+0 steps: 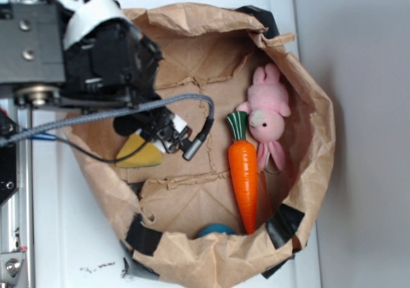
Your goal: Grab the green sponge.
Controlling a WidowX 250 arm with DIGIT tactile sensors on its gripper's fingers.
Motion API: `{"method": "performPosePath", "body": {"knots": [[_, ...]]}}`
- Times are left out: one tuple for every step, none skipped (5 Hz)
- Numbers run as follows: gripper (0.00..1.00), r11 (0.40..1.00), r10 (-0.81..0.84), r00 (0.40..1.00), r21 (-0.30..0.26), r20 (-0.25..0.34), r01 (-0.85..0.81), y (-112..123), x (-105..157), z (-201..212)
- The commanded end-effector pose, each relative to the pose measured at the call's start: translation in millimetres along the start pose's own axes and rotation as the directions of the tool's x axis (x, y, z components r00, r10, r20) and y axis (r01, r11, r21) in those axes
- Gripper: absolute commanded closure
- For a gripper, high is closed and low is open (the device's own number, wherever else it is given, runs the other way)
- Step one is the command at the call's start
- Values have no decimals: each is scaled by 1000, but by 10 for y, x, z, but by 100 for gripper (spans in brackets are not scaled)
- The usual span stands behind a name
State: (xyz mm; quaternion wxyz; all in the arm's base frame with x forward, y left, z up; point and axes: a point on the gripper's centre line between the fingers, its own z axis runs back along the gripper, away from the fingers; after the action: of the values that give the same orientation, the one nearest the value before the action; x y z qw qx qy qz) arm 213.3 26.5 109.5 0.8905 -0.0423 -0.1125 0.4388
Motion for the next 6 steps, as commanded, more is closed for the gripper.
{"method": "performPosePath", "body": {"knots": [[0,990,121,992,-75,-16,-122,-64,2,-111],[0,992,119,993,-36,-4,-119,-159,-7,-224],[0,994,107,994,-6,30,-107,-171,-31,-397],[0,997,75,997,20,31,-76,-115,-48,-438],[0,997,66,998,33,6,-66,-39,-12,-381],[0,998,52,999,42,-10,-51,11,-24,-411]]}}
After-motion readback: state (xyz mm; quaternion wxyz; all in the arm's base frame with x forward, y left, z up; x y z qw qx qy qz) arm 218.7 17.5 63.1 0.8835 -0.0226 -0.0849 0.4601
